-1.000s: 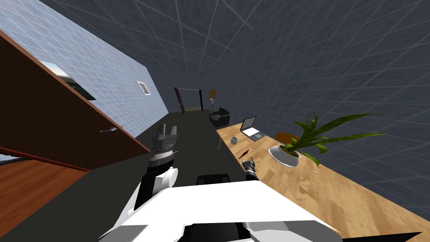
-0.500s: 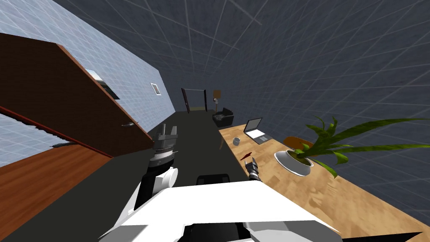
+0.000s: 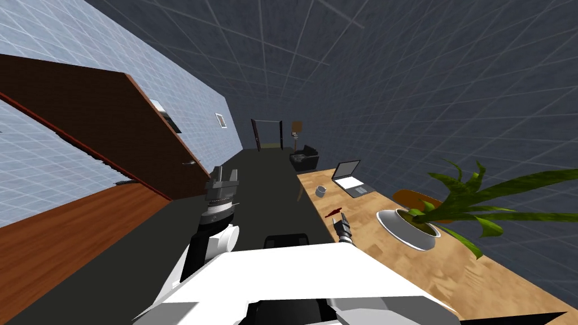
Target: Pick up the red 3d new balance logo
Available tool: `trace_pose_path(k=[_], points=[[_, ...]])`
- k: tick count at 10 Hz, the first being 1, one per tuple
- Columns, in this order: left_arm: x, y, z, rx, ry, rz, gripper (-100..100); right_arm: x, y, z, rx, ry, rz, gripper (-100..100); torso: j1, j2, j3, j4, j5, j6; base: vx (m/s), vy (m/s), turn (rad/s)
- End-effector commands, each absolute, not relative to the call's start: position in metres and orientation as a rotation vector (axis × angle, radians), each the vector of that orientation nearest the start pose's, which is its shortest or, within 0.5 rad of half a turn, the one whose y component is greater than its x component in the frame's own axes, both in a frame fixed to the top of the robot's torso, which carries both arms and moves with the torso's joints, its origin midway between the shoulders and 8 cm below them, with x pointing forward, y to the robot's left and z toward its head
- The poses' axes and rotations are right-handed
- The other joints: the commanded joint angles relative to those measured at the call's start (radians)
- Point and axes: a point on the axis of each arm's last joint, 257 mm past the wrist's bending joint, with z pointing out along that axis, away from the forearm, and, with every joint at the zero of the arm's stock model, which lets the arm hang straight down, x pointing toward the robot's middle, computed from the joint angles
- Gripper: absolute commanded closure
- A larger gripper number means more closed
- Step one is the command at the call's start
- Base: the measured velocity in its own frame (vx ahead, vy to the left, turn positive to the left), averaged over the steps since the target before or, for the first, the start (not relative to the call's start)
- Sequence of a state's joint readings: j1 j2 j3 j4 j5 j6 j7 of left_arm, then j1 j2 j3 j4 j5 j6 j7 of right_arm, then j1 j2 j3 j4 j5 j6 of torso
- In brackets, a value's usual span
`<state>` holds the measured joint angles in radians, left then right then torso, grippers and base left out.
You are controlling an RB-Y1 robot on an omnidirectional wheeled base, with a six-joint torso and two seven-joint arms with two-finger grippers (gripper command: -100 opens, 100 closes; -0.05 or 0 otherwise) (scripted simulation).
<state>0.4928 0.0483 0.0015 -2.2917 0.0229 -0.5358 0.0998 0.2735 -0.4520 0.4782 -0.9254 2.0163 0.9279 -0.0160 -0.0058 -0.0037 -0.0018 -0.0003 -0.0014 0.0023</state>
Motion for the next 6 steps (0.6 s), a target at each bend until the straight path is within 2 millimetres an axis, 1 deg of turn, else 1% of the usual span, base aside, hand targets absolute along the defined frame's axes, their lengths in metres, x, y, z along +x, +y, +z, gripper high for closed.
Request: trace_pose_path(k=[1,2,3,4,5,6], points=[[0.336,0.275,0.039,-0.63,0.576,-1.426,0,0.28,-0.458,-0.448,-0.857,1.712,-1.27,-100,0.0,0.0,0.0,0.0,0.0,0.0,-0.008,-0.054,0.237],[0.336,0.275,0.039,-0.63,0.576,-1.426,0,0.282,-0.454,-0.447,-0.879,1.695,-1.266,-100,-0.001,0.0,0.0,0.0,0.0,-0.001,-0.014,-0.049,0.108],[0.336,0.275,0.039,-0.63,0.576,-1.426,0,0.273,-0.463,-0.446,-0.939,1.667,-1.308,-100,0.0,0.0,0.0,0.0,0.0,0.0,-0.027,-0.05,0.221],[0.336,0.275,0.039,-0.63,0.576,-1.426,0,0.274,-0.459,-0.446,-0.955,1.654,-1.305,-100,-0.001,0.0,0.0,0.0,0.0,-0.001,-0.017,-0.047,0.106],[0.336,0.275,0.039,-0.63,0.576,-1.426,0,0.267,-0.466,-0.445,-1.011,1.623,-1.338,-100,0.0,0.0,0.0,0.0,0.0,0.0,-0.013,-0.049,0.18],[0.336,0.275,0.039,-0.63,0.576,-1.426,0,0.266,-0.464,-0.446,-1.026,1.616,-1.337,-100,-0.001,-0.001,0.0,0.0,0.0,0.0,-0.011,-0.046,0.104]])
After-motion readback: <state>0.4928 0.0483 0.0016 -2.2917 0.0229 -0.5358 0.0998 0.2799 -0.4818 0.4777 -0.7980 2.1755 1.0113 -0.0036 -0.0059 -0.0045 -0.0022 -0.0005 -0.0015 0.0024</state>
